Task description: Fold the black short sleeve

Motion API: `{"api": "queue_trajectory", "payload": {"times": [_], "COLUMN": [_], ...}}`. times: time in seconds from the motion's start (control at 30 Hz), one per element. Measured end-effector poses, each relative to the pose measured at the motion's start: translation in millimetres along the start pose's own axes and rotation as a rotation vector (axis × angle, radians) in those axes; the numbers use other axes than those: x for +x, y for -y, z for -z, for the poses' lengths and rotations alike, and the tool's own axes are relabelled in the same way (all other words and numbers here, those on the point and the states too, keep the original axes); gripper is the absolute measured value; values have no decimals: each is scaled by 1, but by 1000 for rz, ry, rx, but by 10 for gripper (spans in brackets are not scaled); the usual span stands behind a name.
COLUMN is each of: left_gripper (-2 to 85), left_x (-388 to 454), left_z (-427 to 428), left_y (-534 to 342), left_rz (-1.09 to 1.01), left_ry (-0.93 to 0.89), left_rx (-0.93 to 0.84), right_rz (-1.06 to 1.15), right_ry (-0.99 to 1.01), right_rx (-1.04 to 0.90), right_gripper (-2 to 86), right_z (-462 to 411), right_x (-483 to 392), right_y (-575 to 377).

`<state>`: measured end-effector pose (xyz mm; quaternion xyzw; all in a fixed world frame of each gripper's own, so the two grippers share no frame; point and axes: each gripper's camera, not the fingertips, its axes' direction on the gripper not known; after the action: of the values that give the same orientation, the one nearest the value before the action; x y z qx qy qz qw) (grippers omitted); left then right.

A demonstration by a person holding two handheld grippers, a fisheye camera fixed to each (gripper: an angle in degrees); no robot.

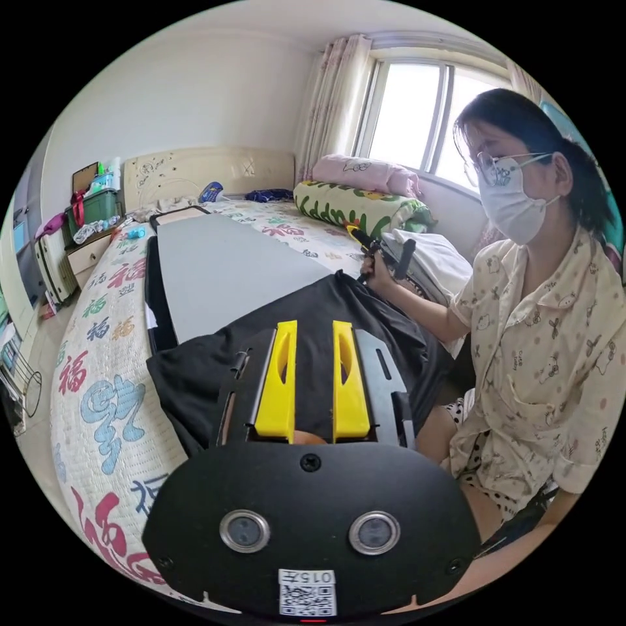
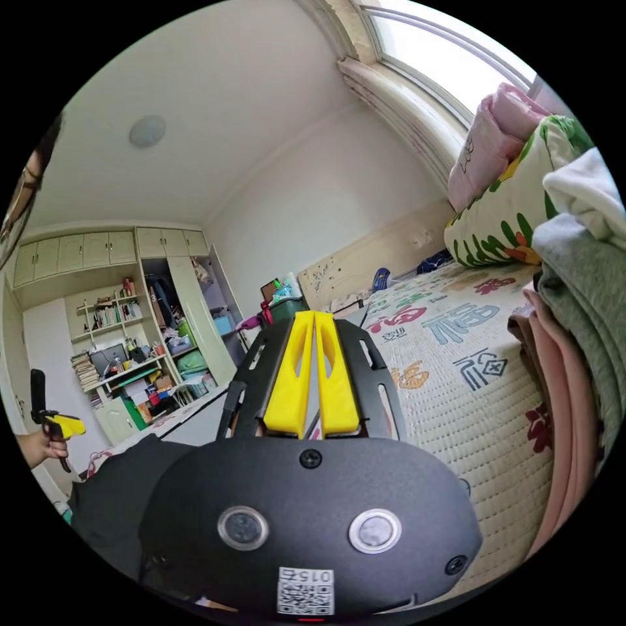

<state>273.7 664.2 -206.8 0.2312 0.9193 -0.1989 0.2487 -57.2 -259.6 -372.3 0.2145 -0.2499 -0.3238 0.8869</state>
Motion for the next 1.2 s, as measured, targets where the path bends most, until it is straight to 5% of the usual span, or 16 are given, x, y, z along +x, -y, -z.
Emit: {"api": "queue_trajectory", "payload": {"times": [0.47, 0.7, 0.83, 1.07, 1.2], "left_gripper": [108, 115, 109, 48, 12], "left_x": [-42, -87, -104, -127, -153], "left_z": [222, 310, 349, 416, 471], "left_y": [-125, -133, -124, -79, -26], "left_rz": [-132, -168, -204, -230, -165], "left_ry": [55, 66, 41, -17, -73], "left_rx": [-216, -175, -203, -270, -226], "right_rz": [-36, 336, 589, 841, 839], "right_ry": [53, 337, 482, 545, 581], "right_rx": [6, -228, -539, -952, -1096], "right_gripper": [-4, 14, 88, 112, 49], "right_z": [4, 101, 154, 155, 119], "right_x": [-9, -158, -231, -314, -341], "right_y": [-82, -120, -165, -268, -310]}}
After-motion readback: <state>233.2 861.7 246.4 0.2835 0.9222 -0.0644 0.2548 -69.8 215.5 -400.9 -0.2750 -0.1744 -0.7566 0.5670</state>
